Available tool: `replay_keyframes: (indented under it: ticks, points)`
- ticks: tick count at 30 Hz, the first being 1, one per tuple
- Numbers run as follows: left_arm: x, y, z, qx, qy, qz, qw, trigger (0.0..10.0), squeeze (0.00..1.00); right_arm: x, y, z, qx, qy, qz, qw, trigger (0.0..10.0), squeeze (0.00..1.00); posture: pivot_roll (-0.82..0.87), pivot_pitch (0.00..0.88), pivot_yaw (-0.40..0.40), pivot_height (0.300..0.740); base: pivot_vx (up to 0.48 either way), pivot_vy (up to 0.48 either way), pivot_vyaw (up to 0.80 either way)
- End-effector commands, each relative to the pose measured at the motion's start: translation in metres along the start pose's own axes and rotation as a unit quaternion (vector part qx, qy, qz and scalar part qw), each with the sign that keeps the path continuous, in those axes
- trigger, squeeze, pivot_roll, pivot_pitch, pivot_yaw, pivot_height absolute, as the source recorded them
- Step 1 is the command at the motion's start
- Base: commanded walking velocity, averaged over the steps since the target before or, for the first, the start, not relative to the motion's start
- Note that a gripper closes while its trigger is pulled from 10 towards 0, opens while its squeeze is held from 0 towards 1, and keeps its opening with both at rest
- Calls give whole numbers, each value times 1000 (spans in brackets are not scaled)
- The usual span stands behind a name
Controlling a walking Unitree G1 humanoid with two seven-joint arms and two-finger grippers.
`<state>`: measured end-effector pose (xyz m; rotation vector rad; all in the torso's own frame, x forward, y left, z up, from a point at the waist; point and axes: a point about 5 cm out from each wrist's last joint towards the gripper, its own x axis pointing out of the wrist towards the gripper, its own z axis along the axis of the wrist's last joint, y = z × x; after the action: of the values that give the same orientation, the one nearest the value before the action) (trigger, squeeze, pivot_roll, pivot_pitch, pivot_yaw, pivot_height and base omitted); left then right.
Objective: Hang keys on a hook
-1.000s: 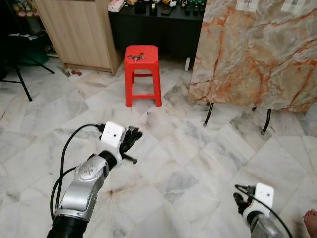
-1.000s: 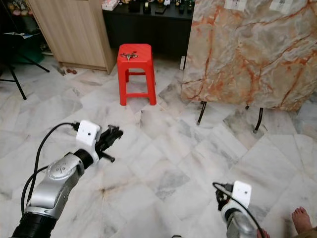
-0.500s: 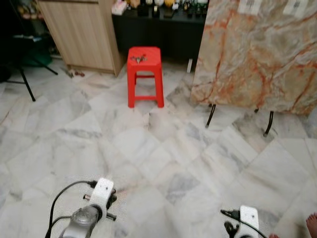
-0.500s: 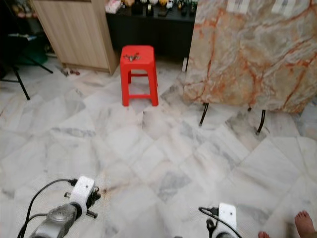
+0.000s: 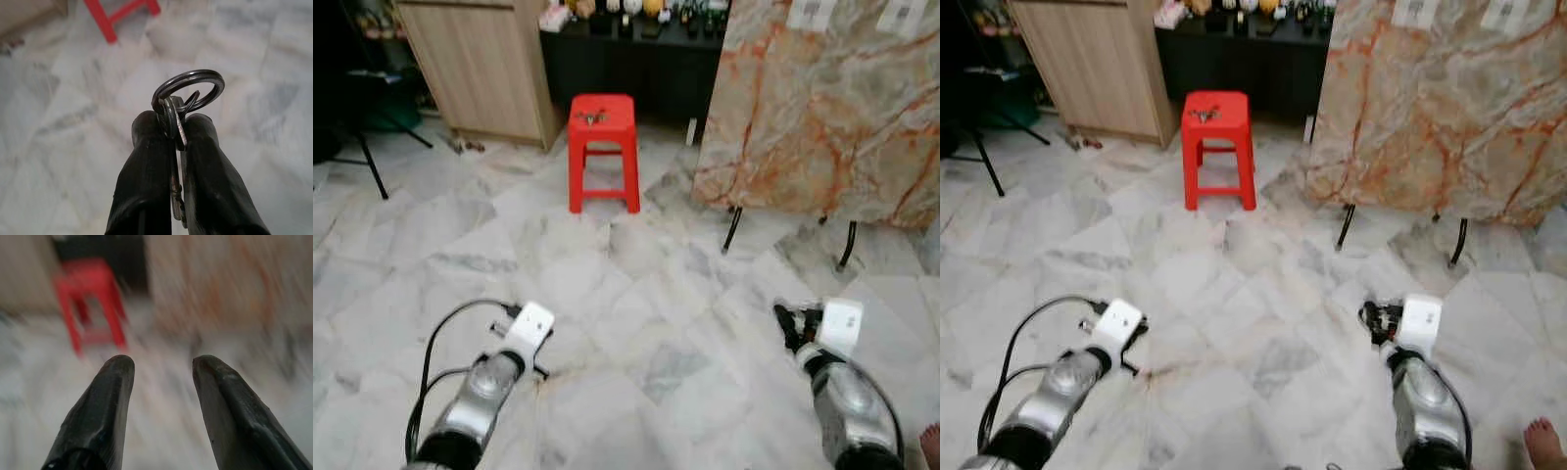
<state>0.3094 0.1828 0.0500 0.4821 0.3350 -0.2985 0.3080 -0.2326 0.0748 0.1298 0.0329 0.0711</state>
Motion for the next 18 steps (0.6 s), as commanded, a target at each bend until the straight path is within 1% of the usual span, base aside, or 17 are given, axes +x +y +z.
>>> replay_keyframes:
  ticks: [1, 2, 3, 5, 6, 7, 8, 9, 12, 14, 16, 18]
  points:
    - [2, 3, 16, 21, -28, -2, 999, 10000, 0, 5, 18, 19, 1, -32, 81, 996, 10000, 0, -151, 101, -46, 727, 0, 0, 0]
    - [2, 3, 23, 28, -39, -2, 999, 10000, 0, 6, 28, 24, 5, -38, 124, 992, 10000, 0, -149, 100, -47, 727, 0, 0, 0]
    - [2, 5, 33, 35, -56, -2, 998, 10000, 0, 3, 43, 30, 7, -38, 188, 981, 10000, 0, -146, 98, -48, 727, 0, 0, 0]
    - [1, 6, 49, 49, -79, -4, 996, 10000, 0, -6, 67, 37, 3, -29, 299, 954, 10000, 0, -142, 98, -50, 727, 0, 0, 0]
    - [1, 6, 49, 49, -79, -4, 996, 10000, 0, -6, 67, 37, 3, -29, 299, 954, 10000, 0, -142, 98, -50, 727, 0, 0, 0]
    - [0, 9, 61, 64, -86, -7, 994, 10000, 0, -16, 81, 38, -14, -10, 374, 927, 10000, 0, -145, 96, -51, 727, 0, 0, 0]
    - [-1, 9, 69, 69, -92, -12, 993, 10000, 0, -22, 88, 37, -31, 4, 409, 912, 10000, 0, -144, 95, -53, 727, 0, 0, 0]
    - [-1, 9, 69, 69, -92, -12, 993, 10000, 0, -22, 88, 37, -31, 4, 409, 912, 10000, 0, -144, 95, -53, 727, 0, 0, 0]
    - [-3, 6, 76, 73, -98, -24, 992, 10000, 0, -25, 90, 39, -40, 9, 423, 905, 10000, 0, -142, 94, -54, 727, 0, 0, 0]
    - [-7, -4, 92, 99, -111, -54, 987, 10000, 0, -27, 92, 45, -24, 6, 427, 904, 10000, 0, -138, 88, -55, 727, 0, 0, 0]
    - [-11, -13, 103, 118, -121, -70, 983, 10000, 0, -27, 93, 47, -18, 9, 424, 905, 10000, 0, -140, 82, -53, 727, 0, 0, 0]
    - [-12, -14, 104, 119, -121, -70, 983, 10000, 0, -27, 92, 47, -18, 11, 424, 906, 10000, 0, -140, 82, -53, 727, 0, 0, 0]
